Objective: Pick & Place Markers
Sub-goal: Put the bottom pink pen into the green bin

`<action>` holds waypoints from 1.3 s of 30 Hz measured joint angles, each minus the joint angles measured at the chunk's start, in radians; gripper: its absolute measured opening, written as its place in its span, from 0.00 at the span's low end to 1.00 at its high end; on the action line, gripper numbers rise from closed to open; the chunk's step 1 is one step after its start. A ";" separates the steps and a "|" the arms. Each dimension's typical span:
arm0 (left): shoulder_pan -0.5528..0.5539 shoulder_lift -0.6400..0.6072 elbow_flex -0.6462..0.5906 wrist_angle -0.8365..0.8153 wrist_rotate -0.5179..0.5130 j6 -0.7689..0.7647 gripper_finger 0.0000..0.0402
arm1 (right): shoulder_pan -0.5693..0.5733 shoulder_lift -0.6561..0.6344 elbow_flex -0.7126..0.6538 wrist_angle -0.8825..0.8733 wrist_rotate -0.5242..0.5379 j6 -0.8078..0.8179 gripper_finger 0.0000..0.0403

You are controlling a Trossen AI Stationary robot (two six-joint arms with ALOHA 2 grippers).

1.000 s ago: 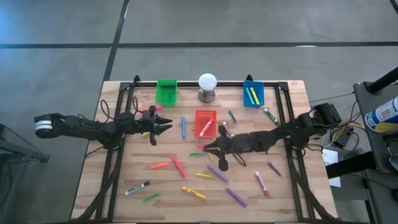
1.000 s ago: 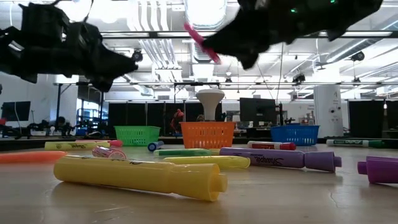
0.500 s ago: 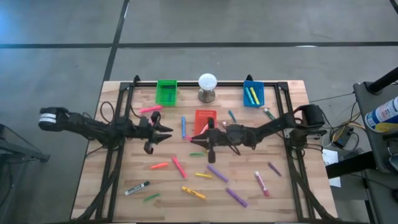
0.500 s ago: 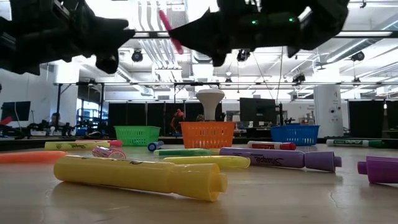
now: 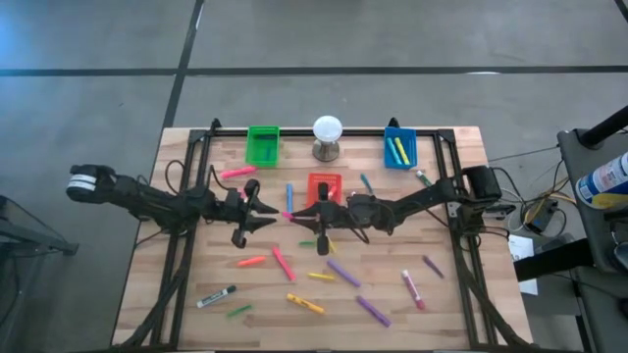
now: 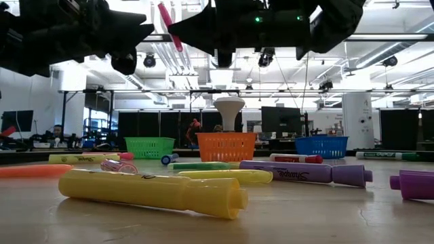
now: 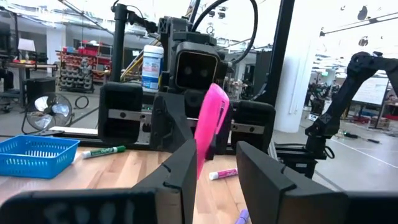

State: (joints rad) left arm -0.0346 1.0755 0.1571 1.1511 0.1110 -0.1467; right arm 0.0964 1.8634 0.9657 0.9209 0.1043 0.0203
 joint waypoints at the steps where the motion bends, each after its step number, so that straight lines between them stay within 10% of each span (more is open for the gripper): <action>1: 0.000 0.001 0.001 -0.001 0.000 0.000 0.27 | 0.000 0.000 0.000 0.000 0.000 0.003 0.11; 30: -0.028 0.164 0.127 0.001 -0.087 0.046 0.26 | -0.016 0.002 0.009 -0.041 0.000 0.051 0.11; 39: -0.029 0.163 0.127 -0.002 -0.158 0.070 0.11 | -0.017 0.002 0.009 -0.071 0.004 0.051 0.12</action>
State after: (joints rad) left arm -0.0631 1.2388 0.2840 1.1490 -0.0467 -0.0771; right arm 0.0793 1.8656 0.9749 0.8497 0.1081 0.0712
